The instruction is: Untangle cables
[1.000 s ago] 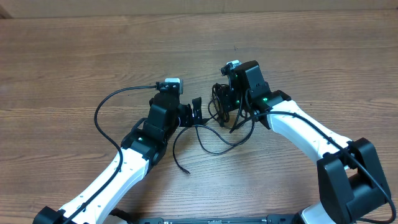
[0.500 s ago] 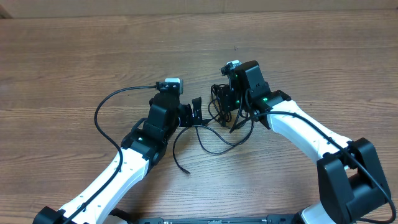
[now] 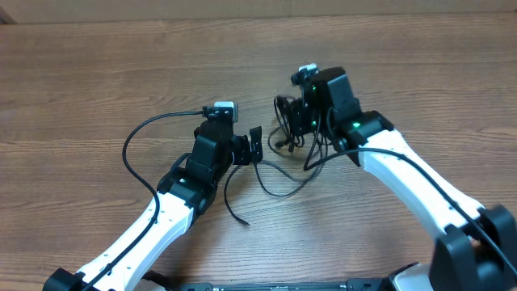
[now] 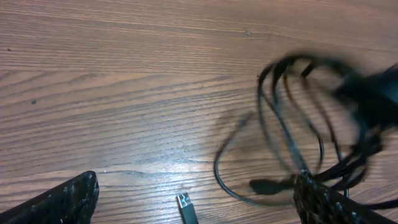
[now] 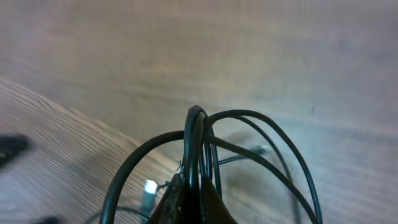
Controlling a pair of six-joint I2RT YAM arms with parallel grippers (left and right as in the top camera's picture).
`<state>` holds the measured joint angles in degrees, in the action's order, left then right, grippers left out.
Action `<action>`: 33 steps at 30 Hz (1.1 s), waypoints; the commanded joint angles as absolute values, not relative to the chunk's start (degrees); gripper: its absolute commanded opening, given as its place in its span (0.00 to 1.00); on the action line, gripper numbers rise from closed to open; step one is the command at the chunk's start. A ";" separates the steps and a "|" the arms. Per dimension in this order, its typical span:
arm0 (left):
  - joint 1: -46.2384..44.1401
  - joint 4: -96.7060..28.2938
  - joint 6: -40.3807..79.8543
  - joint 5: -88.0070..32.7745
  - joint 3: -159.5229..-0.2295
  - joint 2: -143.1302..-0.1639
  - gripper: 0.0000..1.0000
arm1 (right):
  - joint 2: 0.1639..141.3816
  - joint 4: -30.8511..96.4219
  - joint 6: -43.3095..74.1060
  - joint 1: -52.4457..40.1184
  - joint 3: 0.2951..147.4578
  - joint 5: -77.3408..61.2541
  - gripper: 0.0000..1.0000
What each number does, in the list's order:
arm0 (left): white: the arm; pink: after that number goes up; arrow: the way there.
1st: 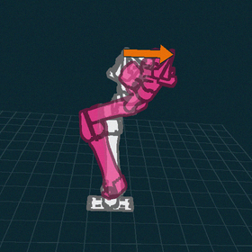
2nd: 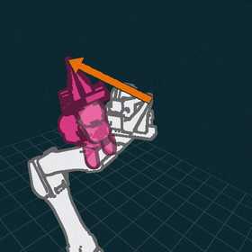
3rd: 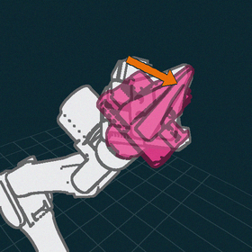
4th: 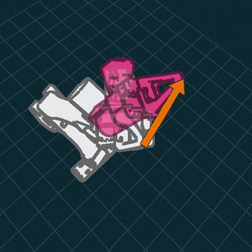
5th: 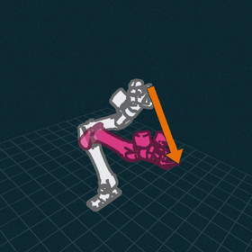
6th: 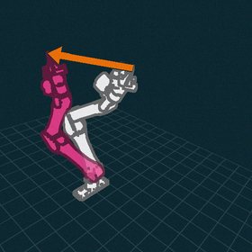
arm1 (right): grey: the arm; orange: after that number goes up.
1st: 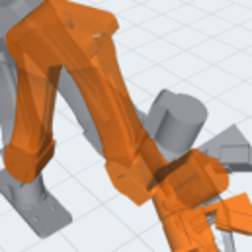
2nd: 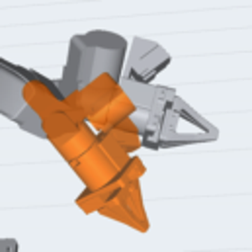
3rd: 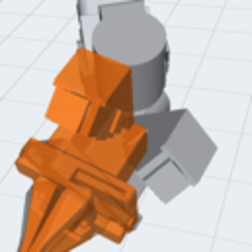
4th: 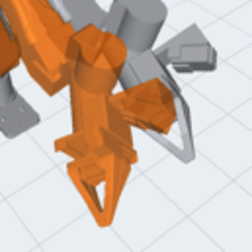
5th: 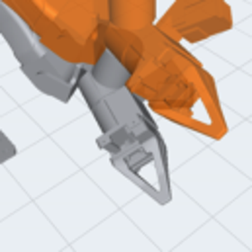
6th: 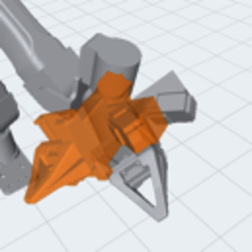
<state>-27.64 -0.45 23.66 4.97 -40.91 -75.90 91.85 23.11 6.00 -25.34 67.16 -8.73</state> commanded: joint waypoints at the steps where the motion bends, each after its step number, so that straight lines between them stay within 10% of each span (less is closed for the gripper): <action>1: -27.35 -0.21 24.01 5.04 -41.30 -76.18 1.00 | 87.55 22.50 6.35 -24.95 70.94 -8.67 0.04; 33: -27.35 -0.21 24.01 5.04 -41.30 -76.18 0.99 | 83.00 18.57 13.47 -24.95 74.32 -14.46 0.04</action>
<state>-27.64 -0.45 23.66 4.97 -40.91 -75.90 84.51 19.07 12.88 -25.21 72.14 -14.20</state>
